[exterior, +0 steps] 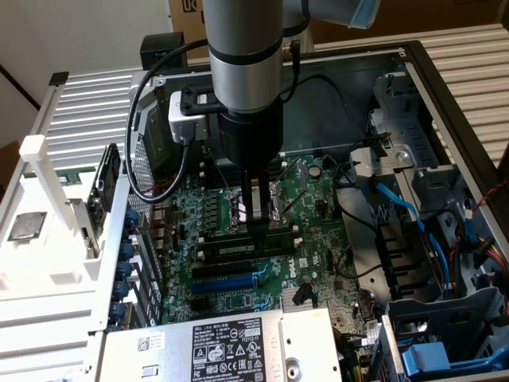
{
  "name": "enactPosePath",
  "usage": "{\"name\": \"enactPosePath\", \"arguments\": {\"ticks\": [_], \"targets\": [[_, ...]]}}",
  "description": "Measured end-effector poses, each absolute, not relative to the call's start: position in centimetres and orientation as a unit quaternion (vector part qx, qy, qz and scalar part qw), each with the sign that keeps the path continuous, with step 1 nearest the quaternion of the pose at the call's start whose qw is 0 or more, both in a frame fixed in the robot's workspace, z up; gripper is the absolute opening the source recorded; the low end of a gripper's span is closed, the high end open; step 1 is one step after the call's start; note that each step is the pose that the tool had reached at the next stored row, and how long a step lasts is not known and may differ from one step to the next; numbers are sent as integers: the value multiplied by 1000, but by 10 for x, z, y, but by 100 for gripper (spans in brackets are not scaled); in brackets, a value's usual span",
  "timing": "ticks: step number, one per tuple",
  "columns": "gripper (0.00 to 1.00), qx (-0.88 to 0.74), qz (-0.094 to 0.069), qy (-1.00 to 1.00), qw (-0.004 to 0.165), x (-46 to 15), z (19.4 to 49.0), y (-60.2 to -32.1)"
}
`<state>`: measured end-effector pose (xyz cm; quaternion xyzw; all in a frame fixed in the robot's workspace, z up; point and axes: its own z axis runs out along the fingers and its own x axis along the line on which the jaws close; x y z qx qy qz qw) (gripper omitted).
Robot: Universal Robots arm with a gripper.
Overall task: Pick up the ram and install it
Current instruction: 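Press down the ram until it locks into place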
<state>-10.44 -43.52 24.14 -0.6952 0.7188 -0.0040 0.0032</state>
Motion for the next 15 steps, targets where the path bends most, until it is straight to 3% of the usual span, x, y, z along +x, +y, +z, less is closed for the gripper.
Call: {"name": "enactPosePath", "arguments": {"ticks": [6, 7, 9, 15], "targets": [[27, -695, -4, 719, 3, -104, 241, -435], [25, -695, -4, 719, 3, -104, 241, -435], [12, -695, -4, 719, 3, -104, 241, -435], [11, -695, -4, 719, 3, -104, 241, -435]]}}
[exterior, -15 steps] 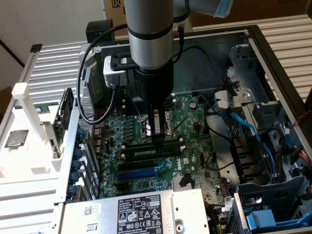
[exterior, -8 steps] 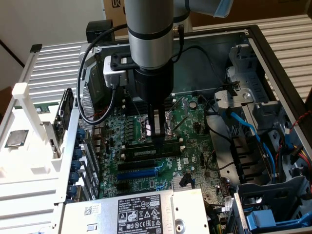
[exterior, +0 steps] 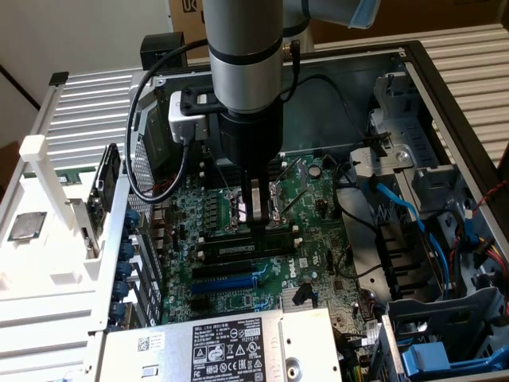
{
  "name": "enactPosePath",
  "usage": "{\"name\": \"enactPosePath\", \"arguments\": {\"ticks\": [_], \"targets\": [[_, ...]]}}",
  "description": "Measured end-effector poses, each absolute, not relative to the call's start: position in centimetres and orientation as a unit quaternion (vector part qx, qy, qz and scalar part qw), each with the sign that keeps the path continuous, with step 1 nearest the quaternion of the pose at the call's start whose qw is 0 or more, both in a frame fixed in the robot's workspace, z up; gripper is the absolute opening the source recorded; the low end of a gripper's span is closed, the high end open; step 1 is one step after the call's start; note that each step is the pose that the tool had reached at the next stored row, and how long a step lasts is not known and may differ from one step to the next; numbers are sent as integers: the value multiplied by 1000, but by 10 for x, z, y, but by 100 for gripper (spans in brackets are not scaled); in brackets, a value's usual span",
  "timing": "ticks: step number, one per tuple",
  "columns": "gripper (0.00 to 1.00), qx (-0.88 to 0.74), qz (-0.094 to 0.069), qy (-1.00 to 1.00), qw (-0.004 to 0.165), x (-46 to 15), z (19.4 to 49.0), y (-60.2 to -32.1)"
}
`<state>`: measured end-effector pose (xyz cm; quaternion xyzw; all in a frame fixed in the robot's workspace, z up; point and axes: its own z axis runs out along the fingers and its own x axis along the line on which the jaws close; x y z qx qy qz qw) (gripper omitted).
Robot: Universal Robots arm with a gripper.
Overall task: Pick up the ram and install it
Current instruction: 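Press down the ram until it locks into place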
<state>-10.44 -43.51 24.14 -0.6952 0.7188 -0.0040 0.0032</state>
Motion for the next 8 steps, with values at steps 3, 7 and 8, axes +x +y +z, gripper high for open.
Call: {"name": "enactPosePath", "arguments": {"ticks": [3, 7, 8], "targets": [[11, -695, -4, 719, 3, -104, 241, -435], [11, -695, -4, 719, 3, -104, 241, -435], [11, -695, -4, 719, 3, -104, 241, -435]]}}
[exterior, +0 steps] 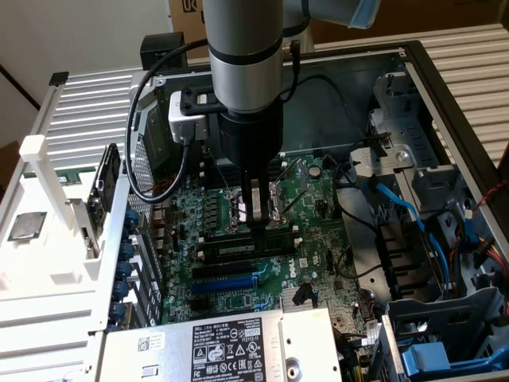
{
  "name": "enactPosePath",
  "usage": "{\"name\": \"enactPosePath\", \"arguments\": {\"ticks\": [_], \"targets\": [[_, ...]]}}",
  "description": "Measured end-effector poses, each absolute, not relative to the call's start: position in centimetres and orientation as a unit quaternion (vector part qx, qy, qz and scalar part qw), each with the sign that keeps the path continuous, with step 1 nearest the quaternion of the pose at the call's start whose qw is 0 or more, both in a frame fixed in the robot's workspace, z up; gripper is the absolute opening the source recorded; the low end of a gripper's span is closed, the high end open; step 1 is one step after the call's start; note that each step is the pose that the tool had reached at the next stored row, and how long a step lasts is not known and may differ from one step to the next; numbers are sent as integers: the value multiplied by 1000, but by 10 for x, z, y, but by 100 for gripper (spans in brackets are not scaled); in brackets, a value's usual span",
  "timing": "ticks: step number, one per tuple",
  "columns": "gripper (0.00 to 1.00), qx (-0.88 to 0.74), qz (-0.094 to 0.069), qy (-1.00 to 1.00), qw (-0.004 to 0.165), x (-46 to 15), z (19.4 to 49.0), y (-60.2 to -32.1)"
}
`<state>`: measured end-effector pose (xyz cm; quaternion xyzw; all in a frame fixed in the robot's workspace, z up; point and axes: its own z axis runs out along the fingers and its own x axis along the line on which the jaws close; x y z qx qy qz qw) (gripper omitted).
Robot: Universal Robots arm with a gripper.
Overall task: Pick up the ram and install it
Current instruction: 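Press down the ram until it locks into place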
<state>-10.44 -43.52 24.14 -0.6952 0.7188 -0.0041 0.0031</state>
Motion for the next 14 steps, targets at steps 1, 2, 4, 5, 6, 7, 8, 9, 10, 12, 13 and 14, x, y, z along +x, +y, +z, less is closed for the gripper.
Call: {"name": "enactPosePath", "arguments": {"ticks": [1, 2, 4, 5, 6, 7, 8, 9, 10, 12, 13, 14], "targets": [[11, -695, -4, 719, 3, -104, 241, -435], [11, -695, -4, 719, 3, -104, 241, -435], [11, -695, -4, 719, 3, -105, 241, -435], [11, -695, -4, 719, 3, -106, 241, -435], [11, -695, -4, 719, 2, -107, 241, -435], [11, -695, -4, 719, 2, -108, 241, -435], [11, -695, -4, 719, 1, -109, 241, -435], [11, -695, -4, 719, 0, -110, 241, -435], [11, -695, -3, 719, -2, -110, 241, -435], [11, -695, -3, 719, -6, -111, 241, -433], [11, -695, -3, 719, -7, -111, 241, -432], [11, -695, -4, 719, -8, -111, 241, -430]]}}
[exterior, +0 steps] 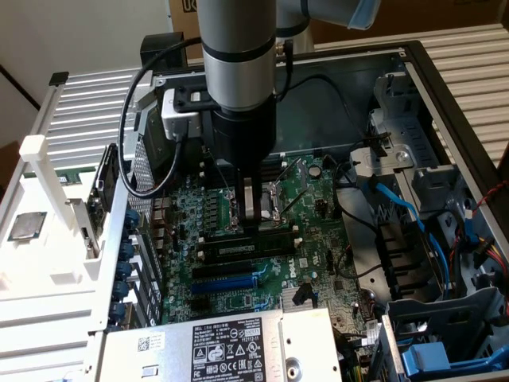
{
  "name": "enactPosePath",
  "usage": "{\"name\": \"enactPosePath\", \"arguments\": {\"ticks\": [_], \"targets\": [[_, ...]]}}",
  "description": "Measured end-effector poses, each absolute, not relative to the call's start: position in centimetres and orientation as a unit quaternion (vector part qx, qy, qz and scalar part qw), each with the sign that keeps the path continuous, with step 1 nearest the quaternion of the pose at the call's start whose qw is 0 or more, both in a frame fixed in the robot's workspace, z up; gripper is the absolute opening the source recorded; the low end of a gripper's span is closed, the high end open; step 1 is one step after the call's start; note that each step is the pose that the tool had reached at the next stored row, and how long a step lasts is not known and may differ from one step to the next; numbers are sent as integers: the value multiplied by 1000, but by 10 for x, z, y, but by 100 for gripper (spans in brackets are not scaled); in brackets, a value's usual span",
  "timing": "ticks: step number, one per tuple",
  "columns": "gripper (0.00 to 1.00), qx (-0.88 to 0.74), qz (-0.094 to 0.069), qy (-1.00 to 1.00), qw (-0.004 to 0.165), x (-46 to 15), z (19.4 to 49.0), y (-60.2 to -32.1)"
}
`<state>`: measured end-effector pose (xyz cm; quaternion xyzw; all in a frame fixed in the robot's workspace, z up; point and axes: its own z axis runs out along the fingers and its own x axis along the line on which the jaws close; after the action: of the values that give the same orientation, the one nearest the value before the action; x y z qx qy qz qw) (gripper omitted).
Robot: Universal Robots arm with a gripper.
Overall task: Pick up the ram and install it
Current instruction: 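Press down the ram until it locks into place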
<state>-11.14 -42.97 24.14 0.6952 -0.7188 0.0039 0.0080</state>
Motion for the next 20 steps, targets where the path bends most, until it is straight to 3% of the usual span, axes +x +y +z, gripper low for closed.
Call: {"name": "enactPosePath", "arguments": {"ticks": [20], "targets": [[11, 695, 6, -719, 10, -115, 241, -427]]}}
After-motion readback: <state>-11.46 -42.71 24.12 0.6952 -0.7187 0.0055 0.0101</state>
